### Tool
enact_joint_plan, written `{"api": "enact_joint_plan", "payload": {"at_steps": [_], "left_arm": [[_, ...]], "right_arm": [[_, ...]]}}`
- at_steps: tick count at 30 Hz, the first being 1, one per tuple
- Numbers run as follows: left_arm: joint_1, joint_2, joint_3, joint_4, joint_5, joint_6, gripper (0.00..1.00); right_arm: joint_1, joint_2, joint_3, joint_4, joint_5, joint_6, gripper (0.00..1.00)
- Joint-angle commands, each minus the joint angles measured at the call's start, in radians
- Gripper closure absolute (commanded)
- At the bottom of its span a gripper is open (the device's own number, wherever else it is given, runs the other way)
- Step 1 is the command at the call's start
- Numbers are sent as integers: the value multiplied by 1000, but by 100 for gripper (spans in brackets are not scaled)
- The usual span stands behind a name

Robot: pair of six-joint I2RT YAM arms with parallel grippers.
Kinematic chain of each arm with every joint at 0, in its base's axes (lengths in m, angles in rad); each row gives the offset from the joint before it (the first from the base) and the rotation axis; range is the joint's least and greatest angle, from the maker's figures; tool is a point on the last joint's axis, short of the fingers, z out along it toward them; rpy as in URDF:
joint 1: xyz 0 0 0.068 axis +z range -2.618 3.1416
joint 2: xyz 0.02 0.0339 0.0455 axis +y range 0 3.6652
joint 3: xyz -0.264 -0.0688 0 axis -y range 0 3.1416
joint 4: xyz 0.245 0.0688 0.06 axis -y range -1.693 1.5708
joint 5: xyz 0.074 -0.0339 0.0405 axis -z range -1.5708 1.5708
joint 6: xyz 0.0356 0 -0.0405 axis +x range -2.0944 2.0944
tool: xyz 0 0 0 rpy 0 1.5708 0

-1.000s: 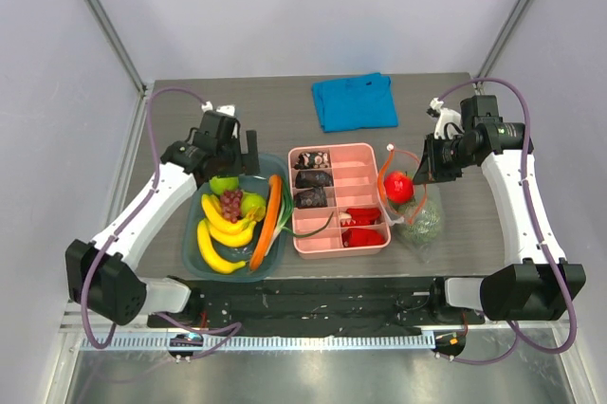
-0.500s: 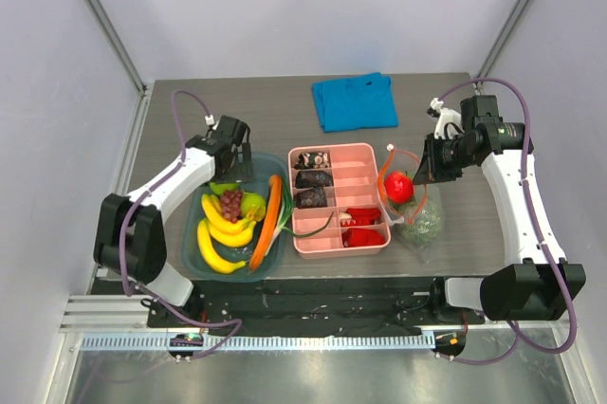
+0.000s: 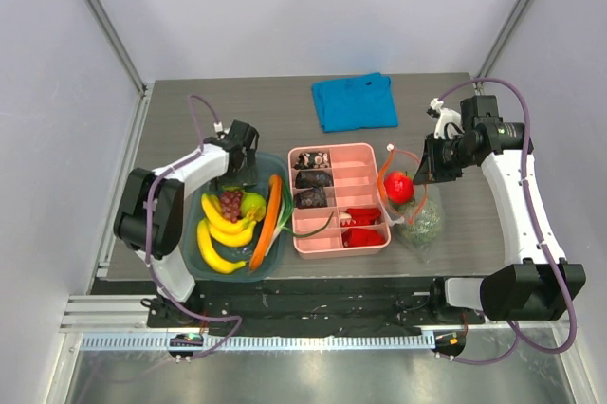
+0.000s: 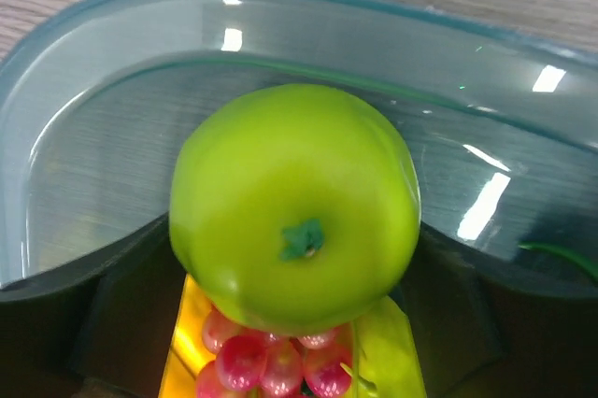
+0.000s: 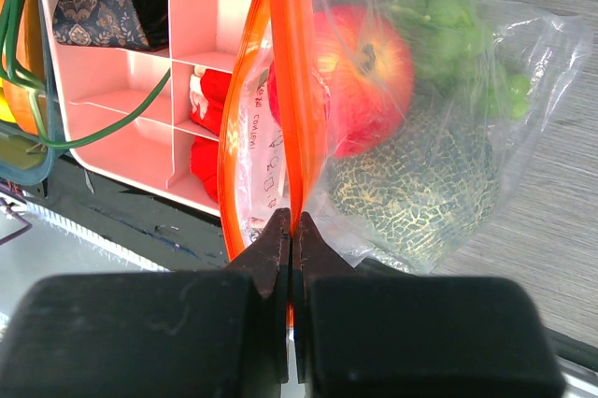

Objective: Place the food in the zip-top bag and seal the zipper
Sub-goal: Pick up the fake fruit from the bin, then place the fake fruit in the zipper food storage bag.

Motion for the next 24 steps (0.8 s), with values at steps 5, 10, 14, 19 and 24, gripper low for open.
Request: {"api": "enact_joint_plan", "payload": {"at_steps": [5, 10, 14, 19, 24], "left_arm": [[0, -217, 61, 33, 43, 39, 42], [-43, -309, 128, 13, 127, 113, 53], [-177, -343, 205, 107, 271, 165, 53], [-380, -288, 284, 266, 520, 105, 54], [-529, -166, 334, 423, 633, 26, 55]], "right_arm": [[2, -19, 7, 3, 12, -18, 99], [2, -16, 9, -1, 12, -20, 99], [2, -11, 16, -7, 20, -27, 99], [2, -8, 33, -18, 60, -32, 99], [2, -11, 47, -17, 129, -27, 99]]}}
